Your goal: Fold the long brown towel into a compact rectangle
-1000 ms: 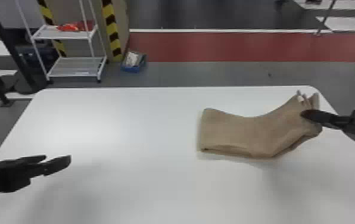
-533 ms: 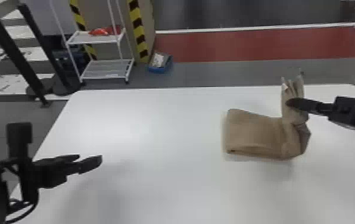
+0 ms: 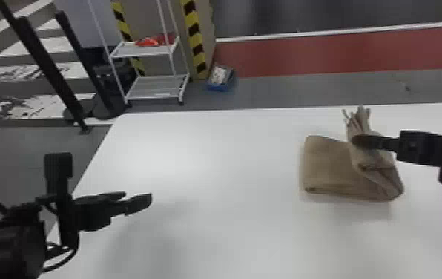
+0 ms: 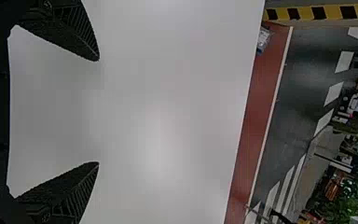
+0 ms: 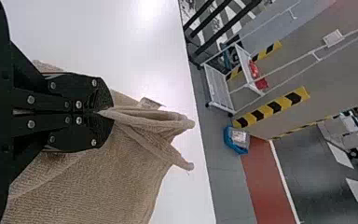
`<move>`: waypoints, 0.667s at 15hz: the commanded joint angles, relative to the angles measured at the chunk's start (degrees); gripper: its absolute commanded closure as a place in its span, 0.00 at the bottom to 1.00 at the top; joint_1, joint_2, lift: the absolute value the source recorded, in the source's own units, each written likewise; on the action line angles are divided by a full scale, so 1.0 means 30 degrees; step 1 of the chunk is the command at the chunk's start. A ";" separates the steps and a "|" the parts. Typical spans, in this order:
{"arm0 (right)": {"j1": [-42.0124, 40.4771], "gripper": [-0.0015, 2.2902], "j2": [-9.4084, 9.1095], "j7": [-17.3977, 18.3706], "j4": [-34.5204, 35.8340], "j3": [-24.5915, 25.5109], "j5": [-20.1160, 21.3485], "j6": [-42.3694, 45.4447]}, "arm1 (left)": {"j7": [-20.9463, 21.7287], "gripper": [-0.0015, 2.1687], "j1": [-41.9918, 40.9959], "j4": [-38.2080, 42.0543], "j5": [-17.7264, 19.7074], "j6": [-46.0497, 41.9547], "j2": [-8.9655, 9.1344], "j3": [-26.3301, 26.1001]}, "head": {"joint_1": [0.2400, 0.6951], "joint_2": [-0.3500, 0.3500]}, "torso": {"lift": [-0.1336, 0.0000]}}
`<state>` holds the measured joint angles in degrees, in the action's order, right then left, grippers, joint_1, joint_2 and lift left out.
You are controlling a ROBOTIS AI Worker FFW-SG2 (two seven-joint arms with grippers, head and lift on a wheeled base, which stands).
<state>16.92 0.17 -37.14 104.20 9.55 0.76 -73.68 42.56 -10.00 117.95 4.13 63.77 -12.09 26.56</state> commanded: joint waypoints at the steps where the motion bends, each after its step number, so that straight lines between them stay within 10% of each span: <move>1: -0.0015 0.57 -0.0075 0.0018 -0.0690 -0.0167 0.0012 0.0902 | -0.0006 0.04 -0.0094 -0.0060 0.0000 0.0000 -0.0014 0.0025 | 1.00 0.80 | 0.08; 7: -0.0748 0.57 -0.0075 -0.0099 -0.2419 -0.2247 -0.0047 0.3422 | -0.0006 0.04 -0.0123 -0.0060 0.0000 -0.0058 0.0074 -0.0004 | 1.00 0.85 | 0.08; 10: -0.1275 0.12 -0.0075 -0.0099 -0.3034 -0.2715 -0.0398 0.5062 | -0.0006 0.04 -0.0211 -0.0090 0.0000 -0.0117 0.0074 -0.0004 | 1.00 0.88 | 0.08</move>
<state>13.79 0.18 -37.42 96.01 1.90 0.26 -60.71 42.54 -10.52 117.73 4.13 63.53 -11.85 26.53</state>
